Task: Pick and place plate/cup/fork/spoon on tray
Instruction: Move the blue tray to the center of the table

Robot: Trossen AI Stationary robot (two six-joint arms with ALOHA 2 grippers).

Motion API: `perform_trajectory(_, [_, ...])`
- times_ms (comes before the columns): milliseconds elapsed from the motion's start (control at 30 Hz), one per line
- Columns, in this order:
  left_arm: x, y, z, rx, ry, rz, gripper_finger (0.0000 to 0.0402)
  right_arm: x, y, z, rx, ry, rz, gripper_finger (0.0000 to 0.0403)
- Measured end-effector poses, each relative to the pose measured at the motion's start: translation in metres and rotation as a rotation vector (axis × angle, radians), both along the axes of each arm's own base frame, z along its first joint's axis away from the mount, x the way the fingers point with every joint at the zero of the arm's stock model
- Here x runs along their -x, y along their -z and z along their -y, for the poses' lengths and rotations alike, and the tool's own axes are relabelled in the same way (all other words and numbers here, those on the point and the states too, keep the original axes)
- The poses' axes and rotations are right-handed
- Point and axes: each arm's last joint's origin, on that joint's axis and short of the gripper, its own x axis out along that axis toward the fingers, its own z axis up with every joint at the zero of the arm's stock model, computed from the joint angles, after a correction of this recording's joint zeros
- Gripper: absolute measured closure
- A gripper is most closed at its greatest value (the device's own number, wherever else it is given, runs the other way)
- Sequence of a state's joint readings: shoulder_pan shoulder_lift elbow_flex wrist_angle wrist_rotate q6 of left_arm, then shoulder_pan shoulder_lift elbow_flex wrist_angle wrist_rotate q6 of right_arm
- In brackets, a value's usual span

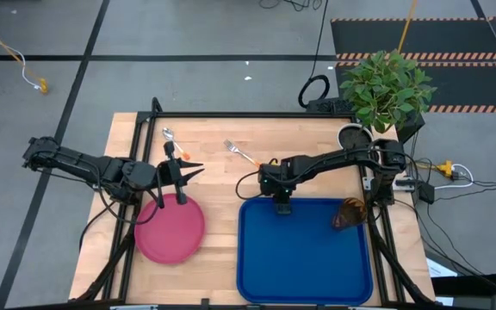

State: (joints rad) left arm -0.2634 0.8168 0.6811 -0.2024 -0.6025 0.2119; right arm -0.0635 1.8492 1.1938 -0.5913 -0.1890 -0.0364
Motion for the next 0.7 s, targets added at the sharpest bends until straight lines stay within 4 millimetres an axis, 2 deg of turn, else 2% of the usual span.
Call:
perform_trajectory(267, [0.0,0.0,0.0,0.0,0.0,0.0,0.0339,-0.007,-0.002,0.002,0.012,-0.001,0.079,0.0355])
perform_trajectory(700, [0.0,0.0,0.0,-0.001,0.001,0.004,0.0339,-0.015,-0.005,0.018,0.031,0.017,0.178,0.0355])
